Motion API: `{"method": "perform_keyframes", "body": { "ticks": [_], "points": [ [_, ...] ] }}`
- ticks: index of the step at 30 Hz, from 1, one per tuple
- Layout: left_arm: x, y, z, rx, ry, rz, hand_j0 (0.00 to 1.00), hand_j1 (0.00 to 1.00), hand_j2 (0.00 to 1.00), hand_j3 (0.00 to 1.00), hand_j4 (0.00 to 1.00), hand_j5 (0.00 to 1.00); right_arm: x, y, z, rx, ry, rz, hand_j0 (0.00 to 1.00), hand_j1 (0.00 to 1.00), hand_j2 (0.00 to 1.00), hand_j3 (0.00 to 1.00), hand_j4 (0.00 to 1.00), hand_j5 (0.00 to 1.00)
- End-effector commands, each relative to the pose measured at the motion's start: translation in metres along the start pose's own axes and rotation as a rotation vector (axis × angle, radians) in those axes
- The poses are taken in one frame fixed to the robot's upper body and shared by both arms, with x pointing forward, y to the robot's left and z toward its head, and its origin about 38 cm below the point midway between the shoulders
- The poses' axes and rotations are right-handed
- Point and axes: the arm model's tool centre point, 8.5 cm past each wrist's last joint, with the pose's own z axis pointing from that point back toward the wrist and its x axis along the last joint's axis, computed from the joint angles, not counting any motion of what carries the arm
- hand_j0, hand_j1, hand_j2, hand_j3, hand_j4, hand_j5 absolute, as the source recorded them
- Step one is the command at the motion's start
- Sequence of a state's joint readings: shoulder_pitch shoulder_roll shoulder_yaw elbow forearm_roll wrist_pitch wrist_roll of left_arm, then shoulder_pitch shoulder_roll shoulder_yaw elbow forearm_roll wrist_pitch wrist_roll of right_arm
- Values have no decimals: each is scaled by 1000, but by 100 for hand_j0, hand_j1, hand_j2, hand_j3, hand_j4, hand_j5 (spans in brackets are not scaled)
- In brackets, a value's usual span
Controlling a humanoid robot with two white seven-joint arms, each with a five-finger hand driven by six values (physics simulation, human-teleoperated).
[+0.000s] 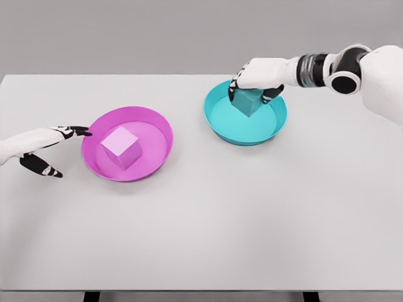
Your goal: Place the blocks in the corresponding plates according to their colors
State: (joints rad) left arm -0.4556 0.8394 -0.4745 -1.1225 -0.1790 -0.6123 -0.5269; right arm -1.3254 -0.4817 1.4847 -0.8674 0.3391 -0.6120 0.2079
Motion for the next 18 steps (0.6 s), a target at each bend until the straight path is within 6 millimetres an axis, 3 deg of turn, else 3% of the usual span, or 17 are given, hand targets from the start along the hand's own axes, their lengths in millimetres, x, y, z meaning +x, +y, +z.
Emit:
{"method": "perform_keyframes", "body": {
  "ticks": [1, 7, 13, 14, 15, 18],
  "points": [
    [-2, 0, 1, 4, 6, 6, 100, 100, 100, 100, 100, 100, -2, 0, -7, 8, 13, -8, 65, 65, 65, 65, 65, 65],
    [-5, 9, 7, 22, 18, 2, 100, 100, 100, 100, 100, 100, -1, 11, -22, 46, 24, -24, 67, 67, 67, 67, 67, 67],
    [-6, 13, 9, 31, 20, 2, 100, 100, 100, 100, 100, 100, -1, 12, -22, 48, 25, -25, 69, 69, 69, 69, 69, 69],
    [-8, 14, 13, 37, 24, 12, 100, 100, 100, 100, 100, 100, 1, 11, -23, 47, 18, -19, 81, 81, 81, 81, 81, 81],
    [-16, 13, 19, 45, 43, 35, 100, 100, 100, 100, 100, 100, 0, 12, -22, 54, 22, -9, 100, 100, 100, 100, 100, 100],
    [-32, 13, 30, 73, 87, 81, 100, 100, 100, 100, 100, 100, -1, 13, -21, 59, 25, -3, 100, 100, 100, 100, 100, 100]
  ]
}}
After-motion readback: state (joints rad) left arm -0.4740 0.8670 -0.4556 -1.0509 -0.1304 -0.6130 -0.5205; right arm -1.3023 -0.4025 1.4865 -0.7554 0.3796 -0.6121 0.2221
